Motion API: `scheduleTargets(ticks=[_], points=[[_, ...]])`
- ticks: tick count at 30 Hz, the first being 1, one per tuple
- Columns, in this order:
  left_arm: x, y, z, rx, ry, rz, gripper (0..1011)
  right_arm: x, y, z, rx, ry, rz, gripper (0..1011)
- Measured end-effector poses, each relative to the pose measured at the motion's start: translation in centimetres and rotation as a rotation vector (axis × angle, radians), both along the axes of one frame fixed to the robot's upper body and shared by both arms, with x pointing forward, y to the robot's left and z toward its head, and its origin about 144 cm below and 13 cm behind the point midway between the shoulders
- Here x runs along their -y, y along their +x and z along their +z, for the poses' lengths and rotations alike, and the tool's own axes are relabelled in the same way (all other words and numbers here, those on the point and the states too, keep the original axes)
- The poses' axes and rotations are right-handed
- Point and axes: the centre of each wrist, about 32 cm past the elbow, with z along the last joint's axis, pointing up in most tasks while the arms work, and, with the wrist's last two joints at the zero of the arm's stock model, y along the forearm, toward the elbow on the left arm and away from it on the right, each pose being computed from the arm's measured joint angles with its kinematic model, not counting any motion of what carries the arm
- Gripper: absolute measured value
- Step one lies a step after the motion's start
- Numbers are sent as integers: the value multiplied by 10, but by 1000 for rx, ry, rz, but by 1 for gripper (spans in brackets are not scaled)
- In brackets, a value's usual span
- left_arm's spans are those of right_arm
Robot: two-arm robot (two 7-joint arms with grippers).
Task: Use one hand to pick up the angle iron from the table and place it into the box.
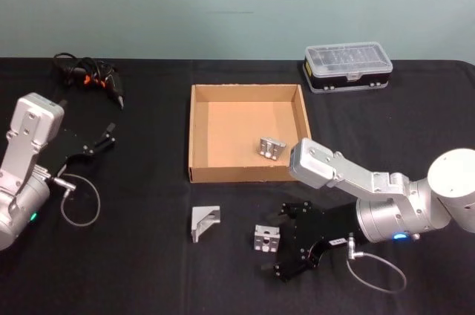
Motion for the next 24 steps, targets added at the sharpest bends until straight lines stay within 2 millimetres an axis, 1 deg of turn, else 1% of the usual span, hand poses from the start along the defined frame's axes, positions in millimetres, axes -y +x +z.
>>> scheduleTargets(ticks=[6, 8, 9, 11, 13, 15, 16, 19, 20, 24], points=[[0, 0, 0, 0, 0, 0, 1000, -1, 2, 0, 4, 2, -7, 994], [0, 0, 0, 0, 0, 0, 1000, -1, 2, 0, 5, 3, -7, 964], [0, 0, 0, 0, 0, 0, 1000, -1, 3, 0, 7, 3, -6, 927], [0, 0, 0, 0, 0, 0, 1000, -1, 3, 0, 9, 3, -6, 891], [0, 0, 0, 0, 0, 0, 1000, -1, 3, 0, 10, 3, -4, 824], [0, 0, 0, 0, 0, 0, 1000, -2, 3, 0, 11, 3, -4, 788], [0, 0, 0, 0, 0, 0, 1000, -2, 3, 0, 11, 3, -4, 734], [0, 0, 0, 0, 0, 0, 1000, -2, 3, -1, 11, 3, -4, 681], [0, 0, 0, 0, 0, 0, 1000, -2, 3, -1, 12, 2, -4, 624], [0, 0, 0, 0, 0, 0, 1000, -1, 3, -1, 11, 2, -5, 494]])
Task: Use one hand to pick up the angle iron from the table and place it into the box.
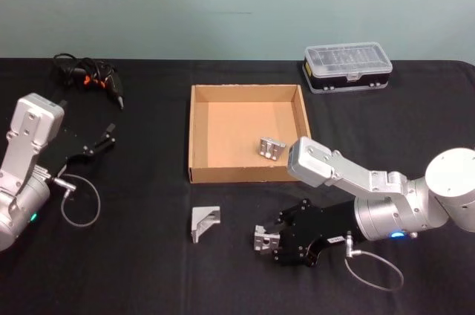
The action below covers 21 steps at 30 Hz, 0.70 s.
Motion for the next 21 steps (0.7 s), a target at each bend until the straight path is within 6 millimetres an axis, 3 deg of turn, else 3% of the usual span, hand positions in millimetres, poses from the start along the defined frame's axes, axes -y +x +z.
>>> scheduleTargets(ticks=[11, 21], points=[[0, 0, 0, 0, 0, 0, 1000, 1, -1, -1, 1, 2, -5, 153], [0, 0, 0, 0, 0, 0, 1000, 1, -2, -1, 3, 4, -9, 121]])
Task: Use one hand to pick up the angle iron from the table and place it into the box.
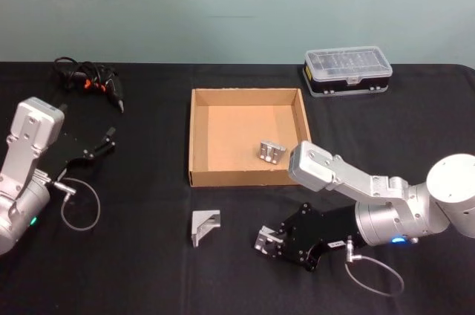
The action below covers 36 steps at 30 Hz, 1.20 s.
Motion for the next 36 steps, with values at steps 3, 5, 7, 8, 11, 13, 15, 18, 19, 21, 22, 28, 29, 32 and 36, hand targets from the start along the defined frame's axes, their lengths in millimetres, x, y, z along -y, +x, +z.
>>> scheduleTargets(ticks=[3, 5, 7, 8, 11, 13, 15, 18, 19, 21, 22, 28, 29, 32, 36], points=[[0, 0, 0, 0, 0, 0, 1000, 1, -1, 1, 6, 2, -5, 121], [0, 0, 0, 0, 0, 0, 1000, 2, -3, 5, 16, 11, -13, 121], [0, 0, 0, 0, 0, 0, 1000, 3, -4, 9, 31, 28, -26, 121], [0, 0, 0, 0, 0, 0, 1000, 4, -5, 11, 37, 34, -32, 121], [0, 0, 0, 0, 0, 0, 1000, 6, -7, 20, 69, 65, -59, 121], [0, 0, 0, 0, 0, 0, 1000, 7, -8, 27, 94, 88, -81, 121], [0, 0, 0, 0, 0, 0, 1000, 7, -8, 31, 111, 103, -98, 121], [0, 0, 0, 0, 0, 0, 1000, 7, -7, 38, 147, 128, -137, 121], [0, 0, 0, 0, 0, 0, 1000, 6, -6, 40, 162, 141, -155, 120], [0, 0, 0, 0, 0, 0, 1000, 4, -2, 42, 180, 161, -185, 121], [0, 0, 0, 0, 0, 0, 1000, 4, 0, 42, 184, 167, -194, 121], [0, 0, 0, 0, 0, 0, 1000, -7, 15, 42, 197, 192, -224, 121], [0, 0, 0, 0, 0, 0, 1000, -11, 20, 41, 195, 195, -227, 121], [0, 0, 0, 0, 0, 0, 1000, -19, 30, 39, 193, 196, -223, 121], [0, 0, 0, 0, 0, 0, 1000, -30, 41, 34, 181, 184, -211, 121]])
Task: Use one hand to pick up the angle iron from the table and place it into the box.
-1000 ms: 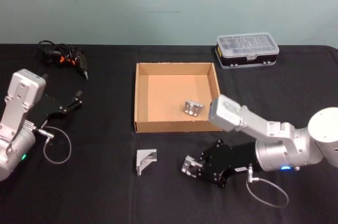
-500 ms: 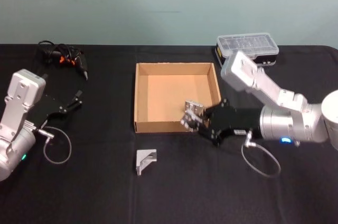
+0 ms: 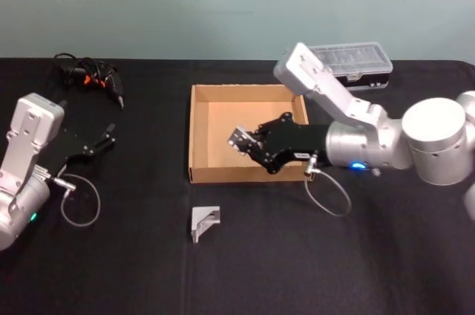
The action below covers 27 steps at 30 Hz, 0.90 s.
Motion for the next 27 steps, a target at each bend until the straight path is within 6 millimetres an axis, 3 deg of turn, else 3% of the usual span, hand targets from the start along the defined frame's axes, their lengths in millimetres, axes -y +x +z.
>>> scheduleTargets(ticks=[11, 27], points=[[0, 0, 0, 0, 0, 0, 1000, -15, 23, -14, -26, -27, -13, 121], [0, 0, 0, 0, 0, 0, 1000, -19, 40, -30, -57, -49, -52, 121]])
